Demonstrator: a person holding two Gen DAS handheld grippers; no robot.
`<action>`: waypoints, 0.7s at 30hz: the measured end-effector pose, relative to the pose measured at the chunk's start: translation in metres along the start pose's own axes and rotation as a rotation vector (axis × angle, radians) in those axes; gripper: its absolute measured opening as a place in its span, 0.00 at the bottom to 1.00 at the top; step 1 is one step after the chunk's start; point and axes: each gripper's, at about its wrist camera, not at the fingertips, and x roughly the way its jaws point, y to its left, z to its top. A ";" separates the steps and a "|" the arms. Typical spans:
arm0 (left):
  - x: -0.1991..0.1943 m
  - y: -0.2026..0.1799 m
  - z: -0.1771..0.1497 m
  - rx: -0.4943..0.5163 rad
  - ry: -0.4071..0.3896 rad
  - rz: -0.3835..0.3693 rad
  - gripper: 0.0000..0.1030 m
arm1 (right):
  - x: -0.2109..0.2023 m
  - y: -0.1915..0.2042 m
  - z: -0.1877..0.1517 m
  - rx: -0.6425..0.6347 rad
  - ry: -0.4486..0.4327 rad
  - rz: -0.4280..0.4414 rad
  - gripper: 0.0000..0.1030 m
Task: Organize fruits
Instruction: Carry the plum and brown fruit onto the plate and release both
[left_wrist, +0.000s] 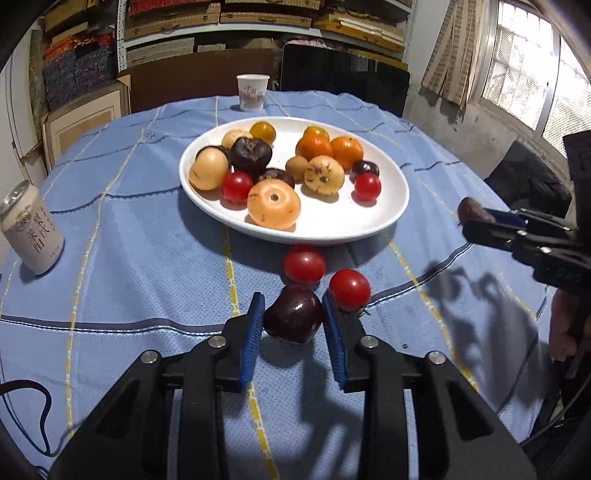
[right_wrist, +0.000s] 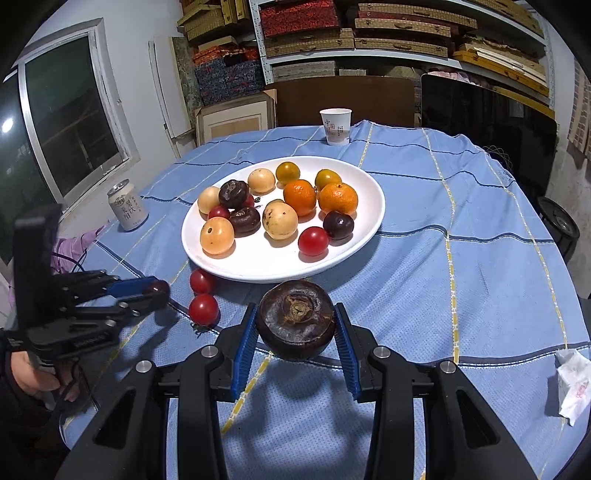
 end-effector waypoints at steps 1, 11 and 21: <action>-0.005 -0.001 0.003 0.000 -0.010 -0.005 0.30 | 0.000 -0.001 0.001 -0.001 0.000 -0.001 0.40; -0.014 -0.005 0.101 0.004 -0.112 -0.036 0.30 | 0.013 -0.002 0.066 -0.061 -0.038 -0.005 0.40; 0.077 0.021 0.179 -0.097 -0.047 0.001 0.33 | 0.092 0.001 0.113 -0.113 0.034 -0.034 0.40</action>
